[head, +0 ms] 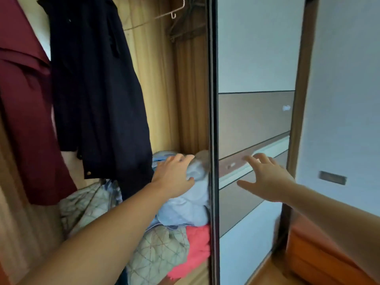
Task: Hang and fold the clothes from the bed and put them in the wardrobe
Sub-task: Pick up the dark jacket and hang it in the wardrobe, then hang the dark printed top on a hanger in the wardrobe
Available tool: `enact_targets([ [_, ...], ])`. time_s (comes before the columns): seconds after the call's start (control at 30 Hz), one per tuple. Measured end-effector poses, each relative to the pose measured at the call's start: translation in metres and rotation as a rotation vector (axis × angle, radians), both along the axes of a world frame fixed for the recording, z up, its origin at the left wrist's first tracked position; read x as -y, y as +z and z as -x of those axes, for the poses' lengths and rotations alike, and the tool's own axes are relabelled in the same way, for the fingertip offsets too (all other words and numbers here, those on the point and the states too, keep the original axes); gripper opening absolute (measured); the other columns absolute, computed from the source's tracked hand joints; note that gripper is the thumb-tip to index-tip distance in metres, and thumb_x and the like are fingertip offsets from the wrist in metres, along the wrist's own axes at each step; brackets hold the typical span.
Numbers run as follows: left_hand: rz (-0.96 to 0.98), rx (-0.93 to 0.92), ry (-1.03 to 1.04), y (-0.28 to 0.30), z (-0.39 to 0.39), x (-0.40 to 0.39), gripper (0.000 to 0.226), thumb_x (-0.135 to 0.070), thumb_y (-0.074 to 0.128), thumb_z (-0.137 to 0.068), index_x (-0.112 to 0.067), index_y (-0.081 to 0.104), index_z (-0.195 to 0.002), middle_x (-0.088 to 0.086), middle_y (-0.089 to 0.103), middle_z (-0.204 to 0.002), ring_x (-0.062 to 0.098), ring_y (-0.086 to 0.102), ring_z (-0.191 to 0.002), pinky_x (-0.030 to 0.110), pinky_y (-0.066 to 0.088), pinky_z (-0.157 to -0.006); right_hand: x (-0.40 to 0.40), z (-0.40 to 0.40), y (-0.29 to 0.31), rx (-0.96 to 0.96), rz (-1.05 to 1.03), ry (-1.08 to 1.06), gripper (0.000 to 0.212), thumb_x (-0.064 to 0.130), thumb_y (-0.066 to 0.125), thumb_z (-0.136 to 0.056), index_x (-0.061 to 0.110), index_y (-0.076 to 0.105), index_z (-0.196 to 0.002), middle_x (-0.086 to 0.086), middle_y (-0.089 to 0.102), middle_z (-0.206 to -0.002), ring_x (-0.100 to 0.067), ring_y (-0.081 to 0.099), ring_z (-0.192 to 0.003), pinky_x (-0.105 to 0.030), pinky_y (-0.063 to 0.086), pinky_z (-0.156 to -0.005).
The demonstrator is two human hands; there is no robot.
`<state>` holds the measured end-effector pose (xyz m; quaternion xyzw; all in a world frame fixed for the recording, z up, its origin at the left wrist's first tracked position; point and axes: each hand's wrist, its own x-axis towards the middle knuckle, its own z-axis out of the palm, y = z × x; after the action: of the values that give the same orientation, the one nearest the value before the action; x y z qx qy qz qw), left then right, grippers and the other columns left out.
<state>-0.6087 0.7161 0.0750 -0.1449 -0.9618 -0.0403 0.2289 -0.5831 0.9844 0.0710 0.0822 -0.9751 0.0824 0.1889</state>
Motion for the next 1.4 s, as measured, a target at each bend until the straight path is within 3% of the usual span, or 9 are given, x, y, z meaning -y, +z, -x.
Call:
enact_targets([
  [0.13, 0.013, 0.024, -0.191, -0.019, 0.007, -0.056, 0.067, -0.041, 0.056, -0.084, -0.031, 0.033, -0.146, 0.0, 0.046, -0.141, 0.027, 0.044, -0.128, 0.041, 0.042, -0.099, -0.043, -0.051, -0.021, 0.027, 0.029, -0.202, 0.077, 0.071, 0.051, -0.081, 0.037, 0.024, -0.145, 0.001, 0.029, -0.151, -0.025, 0.031, -0.138, -0.048, 0.034, -0.108],
  [0.27, -0.006, 0.07, -0.386, -0.04, 0.007, -0.104, 0.067, -0.044, 0.054, -0.086, -0.032, 0.03, -0.147, -0.001, 0.039, -0.15, 0.025, 0.036, -0.136, 0.042, 0.041, -0.102, -0.061, -0.107, -0.04, 0.039, 0.081, -0.41, 0.073, 0.065, 0.052, -0.084, 0.037, 0.024, -0.145, 0.001, 0.029, -0.152, -0.026, 0.032, -0.137, -0.049, 0.037, -0.108],
  [0.6, -0.005, 0.249, -0.877, -0.135, -0.074, -0.168, 0.073, -0.064, 0.053, -0.082, -0.041, 0.027, -0.146, -0.009, 0.037, -0.151, 0.022, 0.043, -0.132, 0.043, 0.045, -0.1, -0.021, -0.285, -0.111, 0.119, 0.164, -0.915, 0.075, 0.065, 0.053, -0.084, 0.035, 0.023, -0.146, 0.002, 0.03, -0.149, -0.023, 0.031, -0.138, -0.046, 0.036, -0.108],
  [0.87, 0.033, 0.268, -1.242, -0.134, -0.23, -0.192, 0.066, -0.051, 0.054, -0.084, -0.039, 0.032, -0.145, -0.009, 0.039, -0.149, 0.017, 0.041, -0.132, 0.038, 0.043, -0.098, 0.036, -0.455, -0.118, 0.056, 0.226, -1.186, 0.075, 0.061, 0.055, -0.083, 0.033, 0.025, -0.146, 0.004, 0.034, -0.143, -0.022, 0.036, -0.13, -0.043, 0.04, -0.101],
  [1.2, 0.18, 0.295, -1.623, -0.149, -0.475, -0.142, 0.07, -0.051, 0.057, -0.084, -0.037, 0.031, -0.147, -0.006, 0.038, -0.15, 0.02, 0.039, -0.133, 0.041, 0.041, -0.104, 0.176, -0.686, -0.155, 0.029, 0.342, -1.538, 0.078, 0.062, 0.059, -0.079, 0.033, 0.027, -0.144, 0.001, 0.036, -0.14, -0.023, 0.04, -0.126, -0.04, 0.043, -0.098],
  [1.4, 0.228, 0.308, -1.826, -0.161, -0.589, -0.121, 0.069, -0.051, 0.056, -0.083, -0.037, 0.032, -0.147, -0.007, 0.04, -0.146, 0.018, 0.041, -0.13, 0.041, 0.04, -0.103, 0.24, -0.785, -0.159, 0.03, 0.382, -1.767, 0.077, 0.058, 0.059, -0.082, 0.033, 0.025, -0.146, 0.001, 0.033, -0.147, -0.023, 0.037, -0.132, -0.041, 0.042, -0.102],
])
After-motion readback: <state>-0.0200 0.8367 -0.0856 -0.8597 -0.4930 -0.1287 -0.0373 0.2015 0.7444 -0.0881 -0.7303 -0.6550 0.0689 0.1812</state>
